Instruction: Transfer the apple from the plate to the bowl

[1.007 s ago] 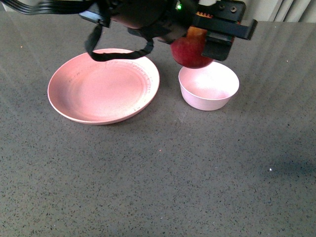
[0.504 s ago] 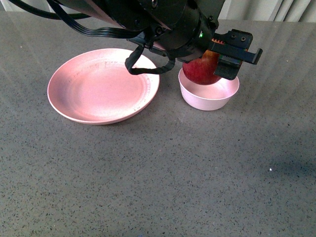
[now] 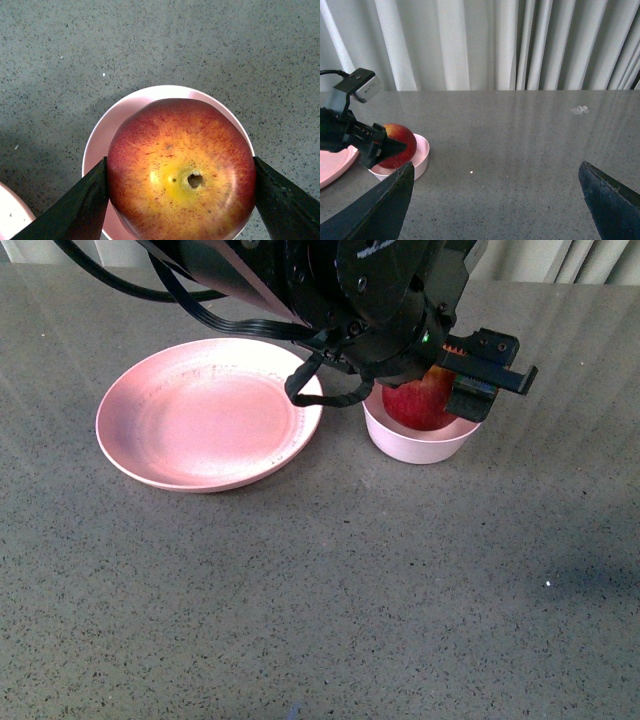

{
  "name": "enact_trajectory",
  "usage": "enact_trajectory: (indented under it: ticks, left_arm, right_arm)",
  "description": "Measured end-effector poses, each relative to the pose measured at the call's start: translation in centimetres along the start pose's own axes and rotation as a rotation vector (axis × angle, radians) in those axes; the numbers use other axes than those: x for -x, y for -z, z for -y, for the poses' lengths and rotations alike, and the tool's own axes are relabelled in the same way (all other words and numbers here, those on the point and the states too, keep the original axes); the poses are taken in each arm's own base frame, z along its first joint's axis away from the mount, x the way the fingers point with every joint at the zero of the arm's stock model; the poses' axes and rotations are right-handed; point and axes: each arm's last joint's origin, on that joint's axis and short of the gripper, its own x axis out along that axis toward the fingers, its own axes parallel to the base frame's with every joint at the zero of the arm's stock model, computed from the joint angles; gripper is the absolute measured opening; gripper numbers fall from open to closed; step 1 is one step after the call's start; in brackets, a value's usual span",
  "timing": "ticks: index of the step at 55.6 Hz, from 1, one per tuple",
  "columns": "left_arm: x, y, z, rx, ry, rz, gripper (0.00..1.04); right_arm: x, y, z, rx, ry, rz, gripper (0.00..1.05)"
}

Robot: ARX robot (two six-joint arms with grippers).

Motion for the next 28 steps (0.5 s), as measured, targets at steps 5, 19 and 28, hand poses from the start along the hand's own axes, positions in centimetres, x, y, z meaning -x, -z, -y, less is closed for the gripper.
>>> enact_trajectory:
  ticks: [5, 19, 28]
  left_arm:
    - [-0.3, 0.3, 0.0, 0.002, -0.002, -0.011, 0.85]
    - [-0.2, 0.2, -0.1, 0.008, -0.009, -0.006, 0.96]
    - [1.2, -0.8, -0.2, 0.032, -0.009, 0.039, 0.96]
  right_arm:
    - [0.0, 0.0, 0.0, 0.0, 0.0, 0.0, 0.96]
    - [0.0, 0.0, 0.0, 0.0, 0.0, 0.0, 0.96]
    - [0.0, 0.0, 0.0, 0.0, 0.0, 0.0, 0.96]
